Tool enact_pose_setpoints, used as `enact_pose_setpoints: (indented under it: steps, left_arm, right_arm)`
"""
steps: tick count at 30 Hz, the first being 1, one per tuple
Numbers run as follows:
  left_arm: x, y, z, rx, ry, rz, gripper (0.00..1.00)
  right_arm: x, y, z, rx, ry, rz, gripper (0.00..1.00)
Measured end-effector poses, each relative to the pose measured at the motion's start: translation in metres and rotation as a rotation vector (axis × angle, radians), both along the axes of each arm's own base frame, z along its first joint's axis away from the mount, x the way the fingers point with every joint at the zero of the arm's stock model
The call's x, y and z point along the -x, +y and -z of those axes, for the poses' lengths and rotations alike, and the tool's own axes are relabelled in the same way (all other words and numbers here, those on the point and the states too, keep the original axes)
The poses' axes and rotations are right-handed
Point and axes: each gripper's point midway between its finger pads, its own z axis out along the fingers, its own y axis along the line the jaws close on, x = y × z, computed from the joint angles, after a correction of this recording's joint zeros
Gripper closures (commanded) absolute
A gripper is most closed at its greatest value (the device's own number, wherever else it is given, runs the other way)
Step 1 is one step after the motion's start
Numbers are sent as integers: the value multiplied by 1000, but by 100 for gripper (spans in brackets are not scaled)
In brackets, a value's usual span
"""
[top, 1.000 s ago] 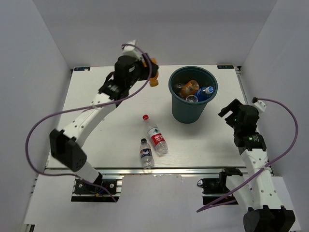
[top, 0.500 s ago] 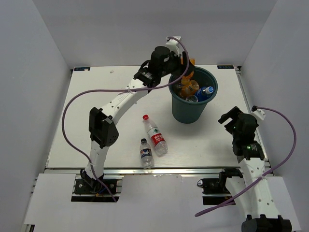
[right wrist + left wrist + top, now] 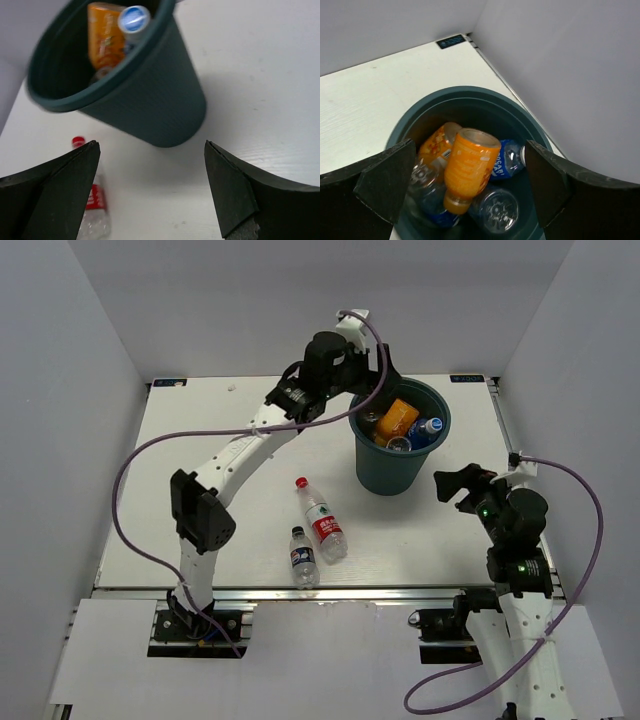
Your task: Put the plastic bottles in the bin
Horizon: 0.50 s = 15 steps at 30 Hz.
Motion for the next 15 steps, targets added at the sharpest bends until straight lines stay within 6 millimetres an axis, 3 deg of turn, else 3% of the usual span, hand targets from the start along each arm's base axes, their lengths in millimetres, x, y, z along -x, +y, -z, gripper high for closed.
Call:
enact_pose_setpoints:
  steps: [4,7,12,14,15]
  left_arm:
    - [8,44,-8,-26,2,-130,2]
    - [15,102,0,-12,43,-237,2]
    - [25,249,62,7,172,-611,2]
    - [46,287,94,-8,224,-742,2]
    - [58,294,107,-11,246,-770,2]
  right_arm:
    - [11,39,-12,1,-73,-225,11]
    - [30,76,-15,9,-100,-423,11]
    - [56,127,-9,52,-112,-654,11]
    - [60,149,5,86,-63,-717,11]
    - [62,161,14,106,-30,-749,11]
